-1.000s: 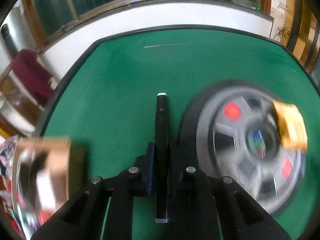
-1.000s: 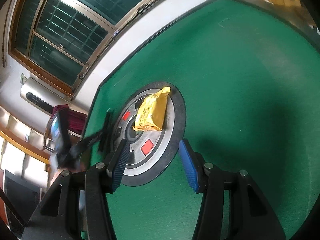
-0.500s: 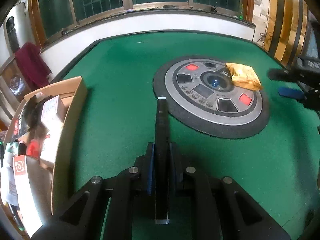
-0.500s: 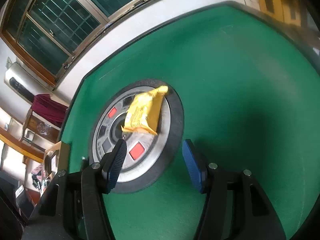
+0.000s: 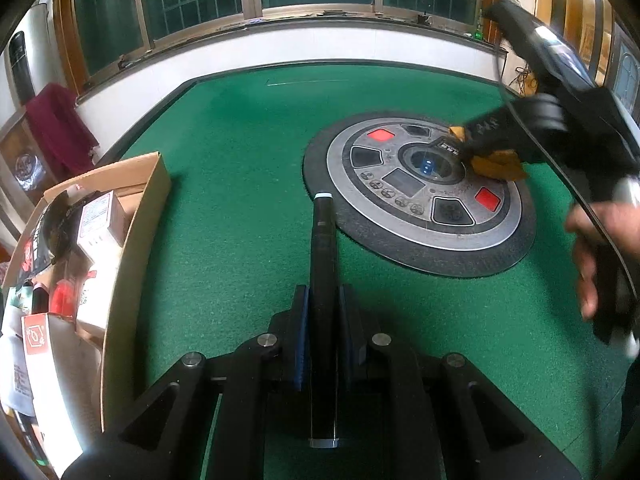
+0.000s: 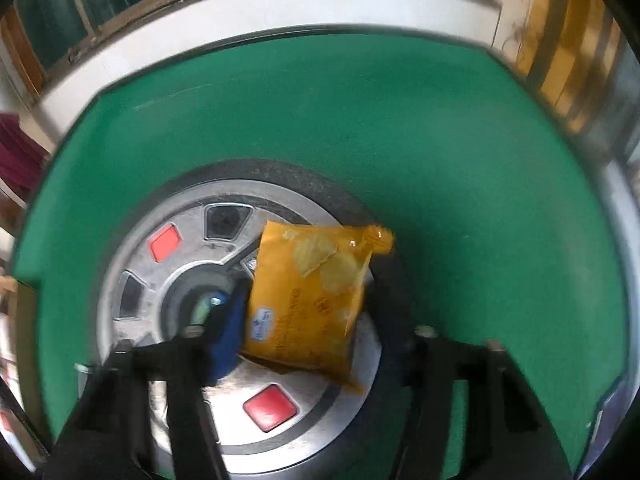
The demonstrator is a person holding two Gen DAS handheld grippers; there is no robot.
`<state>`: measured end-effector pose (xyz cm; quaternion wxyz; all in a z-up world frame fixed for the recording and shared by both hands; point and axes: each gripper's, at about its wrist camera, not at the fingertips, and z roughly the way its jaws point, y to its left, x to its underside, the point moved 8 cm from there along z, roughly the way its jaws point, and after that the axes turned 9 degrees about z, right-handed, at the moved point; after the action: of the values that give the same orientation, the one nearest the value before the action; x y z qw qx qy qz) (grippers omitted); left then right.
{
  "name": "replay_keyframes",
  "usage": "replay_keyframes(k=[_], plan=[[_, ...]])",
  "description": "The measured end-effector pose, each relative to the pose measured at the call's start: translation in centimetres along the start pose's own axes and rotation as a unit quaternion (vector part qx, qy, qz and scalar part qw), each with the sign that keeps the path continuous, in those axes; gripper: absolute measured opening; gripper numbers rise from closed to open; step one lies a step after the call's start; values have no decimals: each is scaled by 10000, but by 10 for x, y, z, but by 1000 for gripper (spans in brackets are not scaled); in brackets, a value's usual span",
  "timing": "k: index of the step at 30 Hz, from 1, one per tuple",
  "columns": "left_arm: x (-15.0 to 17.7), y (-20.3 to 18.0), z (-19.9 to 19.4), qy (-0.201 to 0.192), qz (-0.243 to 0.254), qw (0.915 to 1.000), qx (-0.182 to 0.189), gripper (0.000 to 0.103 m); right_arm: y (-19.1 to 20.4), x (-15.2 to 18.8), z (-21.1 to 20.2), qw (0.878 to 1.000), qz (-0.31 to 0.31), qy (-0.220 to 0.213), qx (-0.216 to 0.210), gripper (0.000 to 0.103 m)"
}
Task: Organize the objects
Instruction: 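Grasp the yellow cracker packet with the right tool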
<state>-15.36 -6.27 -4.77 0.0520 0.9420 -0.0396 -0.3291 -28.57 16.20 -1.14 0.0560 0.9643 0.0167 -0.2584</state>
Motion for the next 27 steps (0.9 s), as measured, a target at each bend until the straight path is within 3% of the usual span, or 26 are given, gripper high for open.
replay_keyframes(k=[4, 8, 10, 18, 27], plan=[[0, -1, 0, -23, -68, 9998, 165, 12, -12, 24, -23, 9986, 106, -93, -512, 43], [0, 0, -2, -73, -160, 9993, 321, 11, -16, 78, -64, 9901, 175, -201, -1375, 43], [0, 0, -3, -94, -247, 9984, 506, 11, -17, 93, -70, 9868, 207, -163, -1595, 43], [-7, 12, -13, -394, -475, 9972, 425, 11, 2, 94, -88, 9805, -65, -277, -1947, 43], [-13, 14, -21, -661, -373, 9971, 31, 11, 33, 96, -94, 9753, -482, -383, -2119, 43]])
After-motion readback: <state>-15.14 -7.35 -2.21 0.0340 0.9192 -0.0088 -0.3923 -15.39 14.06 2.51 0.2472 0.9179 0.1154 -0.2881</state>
